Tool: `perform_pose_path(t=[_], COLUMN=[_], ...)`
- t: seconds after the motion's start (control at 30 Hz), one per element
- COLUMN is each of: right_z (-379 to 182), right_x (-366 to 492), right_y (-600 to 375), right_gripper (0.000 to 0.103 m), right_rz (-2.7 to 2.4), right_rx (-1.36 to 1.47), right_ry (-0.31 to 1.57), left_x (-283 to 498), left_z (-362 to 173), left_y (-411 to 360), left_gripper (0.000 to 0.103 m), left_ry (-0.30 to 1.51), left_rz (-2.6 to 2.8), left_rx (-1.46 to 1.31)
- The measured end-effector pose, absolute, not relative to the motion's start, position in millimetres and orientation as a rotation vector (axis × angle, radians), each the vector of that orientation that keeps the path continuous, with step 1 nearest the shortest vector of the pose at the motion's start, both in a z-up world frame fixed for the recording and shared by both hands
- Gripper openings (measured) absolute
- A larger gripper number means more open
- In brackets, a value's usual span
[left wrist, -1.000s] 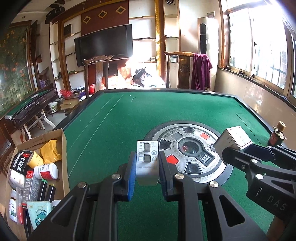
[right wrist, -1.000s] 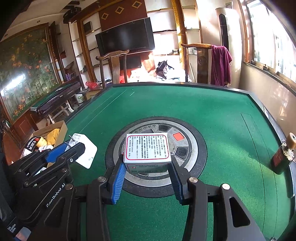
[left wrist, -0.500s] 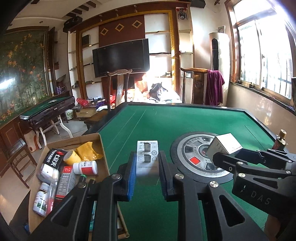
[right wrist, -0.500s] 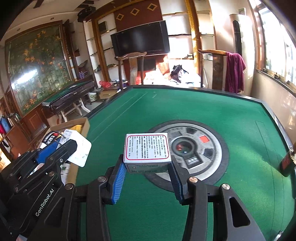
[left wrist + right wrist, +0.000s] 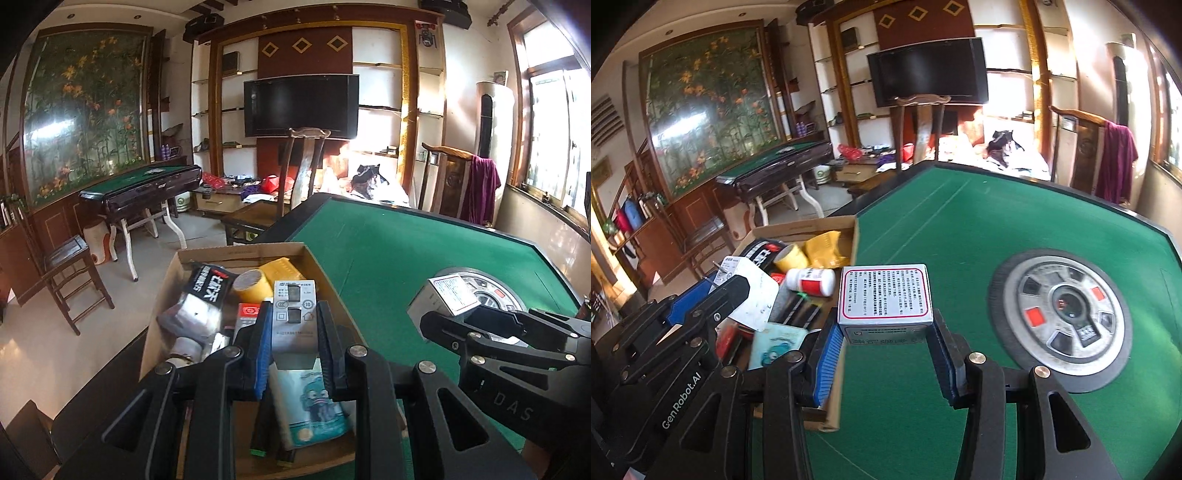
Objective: Organize objects
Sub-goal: 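Lower the remote into the tray and open left tool while right tool releases the box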
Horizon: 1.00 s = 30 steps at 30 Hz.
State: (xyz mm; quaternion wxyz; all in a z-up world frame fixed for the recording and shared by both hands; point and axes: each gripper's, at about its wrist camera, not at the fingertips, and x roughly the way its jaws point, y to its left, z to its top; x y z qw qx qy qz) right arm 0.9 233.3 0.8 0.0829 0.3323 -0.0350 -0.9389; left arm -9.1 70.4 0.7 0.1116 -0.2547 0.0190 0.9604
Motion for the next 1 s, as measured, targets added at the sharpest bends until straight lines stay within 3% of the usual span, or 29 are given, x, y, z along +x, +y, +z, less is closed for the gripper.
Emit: perform_pose_path(t=[0.33, 0.8, 1.0], right_z=[-25.2, -45.8, -46.4], right_x=[-27.2, -49.7, -51.0], right_y=[186.0, 159.0, 153.0], right_gripper=[0.050, 0.050, 0.052], right_rz=[-2.717, -2.714, -2.714], right_rx=[1.074, 1.125, 1.099], right_ry=[-0.039, 0.032, 0.054], left_x=[-28.1, -26.5, -28.5], left_z=[-23.1, -28.4, -30.0], left_y=[22.6, 15.5, 11.9], left_gripper=[0.022, 0.022, 0.028], left_ry=[-0.036, -0.068, -0.095], left_rz=[2.864, 2.841, 2.832], left_rx=[-0.879, -0.869, -0.880])
